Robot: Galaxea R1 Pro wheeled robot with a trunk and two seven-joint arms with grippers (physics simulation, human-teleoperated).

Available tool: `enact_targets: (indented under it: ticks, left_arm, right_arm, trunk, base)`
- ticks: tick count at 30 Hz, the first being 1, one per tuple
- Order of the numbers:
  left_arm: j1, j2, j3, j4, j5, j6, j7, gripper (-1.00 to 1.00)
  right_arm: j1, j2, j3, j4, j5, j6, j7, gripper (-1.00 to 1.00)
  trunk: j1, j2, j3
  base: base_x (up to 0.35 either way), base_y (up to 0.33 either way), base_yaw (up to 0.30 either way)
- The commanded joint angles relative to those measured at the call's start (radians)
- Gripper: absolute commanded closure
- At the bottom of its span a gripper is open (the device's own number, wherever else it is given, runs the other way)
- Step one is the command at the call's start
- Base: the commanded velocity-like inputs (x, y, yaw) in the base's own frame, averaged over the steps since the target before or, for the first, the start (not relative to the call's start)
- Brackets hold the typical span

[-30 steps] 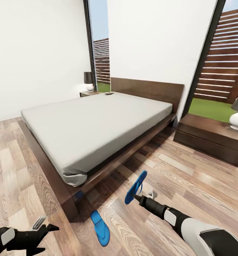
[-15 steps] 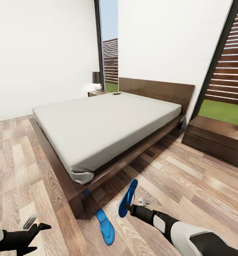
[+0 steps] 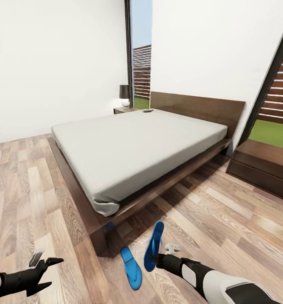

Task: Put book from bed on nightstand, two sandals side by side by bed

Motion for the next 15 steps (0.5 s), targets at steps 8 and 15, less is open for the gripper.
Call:
enact_targets:
  ticks: [8,15]
  left_arm:
    - [0.026,0.032,-0.007,0.0,0.007,0.004,-0.114,-1.0]
    - [0.032,0.035,-0.007,0.0,0.007,0.004,-0.129,-1.0]
  right_arm:
    - [0.002,0.037,0.007,0.003,-0.008,0.002,-0.038,1.0]
    - [0.002,0.049,0.006,0.003,-0.008,0.002,-0.046,1.0]
  trunk:
    - [0.0,0.0,-0.004]
    - [0.0,0.0,-0.006]
  base:
    - [0.0,0.0,0.15]
    - [0.0,0.0,0.15]
